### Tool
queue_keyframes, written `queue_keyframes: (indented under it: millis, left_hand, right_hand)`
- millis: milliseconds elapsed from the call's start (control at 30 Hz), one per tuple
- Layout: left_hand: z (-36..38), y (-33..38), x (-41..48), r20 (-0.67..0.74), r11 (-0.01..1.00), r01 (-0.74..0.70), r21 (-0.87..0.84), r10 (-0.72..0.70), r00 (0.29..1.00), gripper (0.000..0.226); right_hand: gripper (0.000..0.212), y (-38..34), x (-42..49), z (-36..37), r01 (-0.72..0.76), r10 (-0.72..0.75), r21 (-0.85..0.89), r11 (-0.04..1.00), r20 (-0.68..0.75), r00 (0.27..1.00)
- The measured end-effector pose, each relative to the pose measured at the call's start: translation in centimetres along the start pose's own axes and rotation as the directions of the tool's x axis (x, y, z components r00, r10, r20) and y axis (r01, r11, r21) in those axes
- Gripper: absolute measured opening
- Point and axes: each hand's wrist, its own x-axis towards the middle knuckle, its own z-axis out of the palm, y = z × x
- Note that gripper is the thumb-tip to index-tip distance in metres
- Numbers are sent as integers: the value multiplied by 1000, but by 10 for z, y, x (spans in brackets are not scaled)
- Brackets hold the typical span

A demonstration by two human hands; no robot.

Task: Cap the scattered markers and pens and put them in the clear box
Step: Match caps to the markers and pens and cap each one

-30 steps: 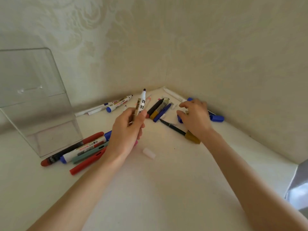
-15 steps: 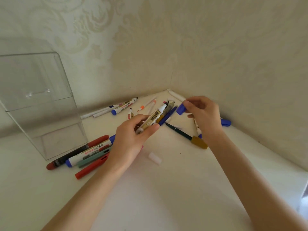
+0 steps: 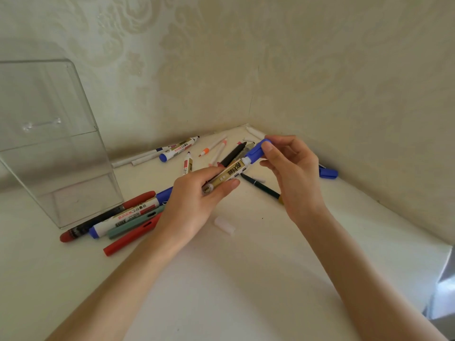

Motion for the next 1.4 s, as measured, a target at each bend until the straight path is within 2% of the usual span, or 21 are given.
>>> queue_keyframes:
  millis: [300,400,467,633,767,967,1067,1133,1200,1267,1400]
  left_hand:
    - [-2,4,-3,37,999,-34,-41,36,999,5]
    - [-1,5,-3,23,998,-50,-46,51,998,5]
    - [-1,5,-3,8,998,-51,-47,52,999,3]
    - [-2,3,-4,-4,998,-42,-51,42,999,6]
    - [-1,3,-7,-22,997,-75,-14,75,997,11]
    - [2,1,-9,29,995,-14,-103,17,999,15]
    - [2,-2,-8,82,961,85,-261,-66,994,20]
    - [2,-3,-7,125,923,165,-347,-129,984,32]
    - [2,-3,-5,161,915,233,-330,-189,969,38]
    - [2,-1,-7,150,945,253,-205,-226,963,36]
    - [-7,9,-39,51,979,200,-43,-197,979,21]
  right_hand:
    - [9,1,2,-3,61,-62,27,998,35,997]
    - [11,-3,5,-8,58,-57,175,983,-10,998]
    - [12,-3,4,-9,36,-39,210,977,11,999]
    - [6,5,-1,-2,60,-63,37,997,87,994]
    - [7,10,-5,0,62,-62,4,998,71,996]
    - [13,10,-11,9,46,-46,28,999,6,999]
    - [12,10,-12,11,52,-52,29,998,-4,999]
    - [12,10,-11,10,56,-56,29,998,-7,998]
    - [7,12,-11,8,46,-46,-35,998,9,999]
    - [5,13,-10,5,29,-19,-174,984,58,998]
    - [23,6,-7,1,60,-9,-397,916,130,991]
